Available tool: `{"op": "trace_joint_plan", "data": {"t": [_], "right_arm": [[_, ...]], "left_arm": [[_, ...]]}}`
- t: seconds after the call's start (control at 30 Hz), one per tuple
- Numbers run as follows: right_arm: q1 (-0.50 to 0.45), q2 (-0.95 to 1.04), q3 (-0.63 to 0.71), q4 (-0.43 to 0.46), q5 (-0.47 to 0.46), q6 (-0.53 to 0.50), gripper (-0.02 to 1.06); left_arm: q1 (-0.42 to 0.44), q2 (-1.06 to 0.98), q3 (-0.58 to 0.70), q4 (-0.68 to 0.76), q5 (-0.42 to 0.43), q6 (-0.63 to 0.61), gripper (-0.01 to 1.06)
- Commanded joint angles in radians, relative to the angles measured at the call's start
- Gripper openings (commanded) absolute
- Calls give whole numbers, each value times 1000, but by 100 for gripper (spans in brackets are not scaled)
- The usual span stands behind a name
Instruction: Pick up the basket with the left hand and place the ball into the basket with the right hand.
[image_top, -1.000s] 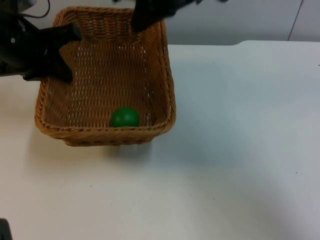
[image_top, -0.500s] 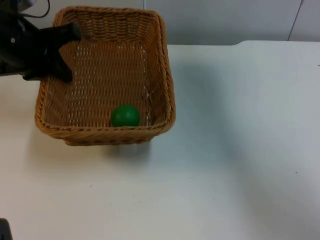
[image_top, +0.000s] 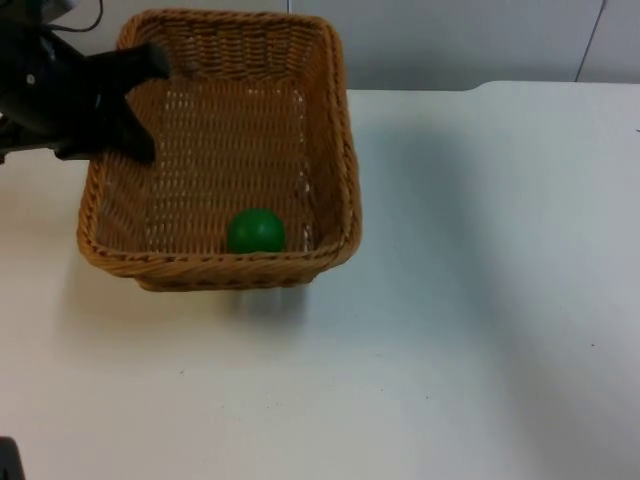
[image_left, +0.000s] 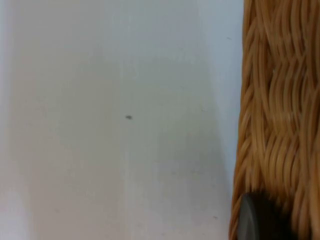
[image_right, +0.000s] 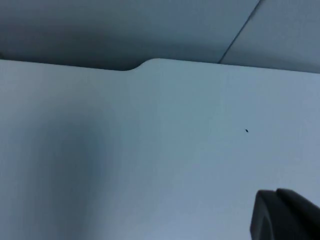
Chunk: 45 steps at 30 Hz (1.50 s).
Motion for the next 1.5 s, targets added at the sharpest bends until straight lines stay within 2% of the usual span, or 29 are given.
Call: {"op": "trace_joint_plan", "data": {"t": [0.0, 0.3, 0.8, 0.9, 0.93, 1.03, 1.07, 1.1, 1.2, 1.47], "right_arm": [[2, -10, -4, 10, -1, -7, 0], [2, -10, -4, 33, -1, -15, 0], [2, -10, -4, 35, -1, -23, 0], [2, -10, -4, 38, -1, -23, 0], [2, -10, -4, 38, -1, -23, 0], [2, -10, -4, 53, -1, -23, 0], [2, -10, -4, 58, -3, -23, 0], [2, -10, -4, 61, -8, -23, 0], [2, -10, -4, 60, -10, -23, 0], [2, -10, -4, 60, -12, -23, 0]], "left_arm": [[-14, -6, -8, -53, 29, 14, 0], [-14, 93, -8, -53, 100, 21, 0], [-14, 181, -8, -61, 111, 32, 2], [-14, 181, -8, -70, 123, 55, 26], [-14, 181, -8, -70, 123, 55, 26], [-14, 181, -8, -83, 135, 55, 61], [-14, 181, -8, -90, 136, 55, 76], [-14, 181, -8, -94, 138, 55, 84], [-14, 181, -8, -94, 139, 55, 88], [-14, 162, -43, -77, 160, 58, 88]]}}
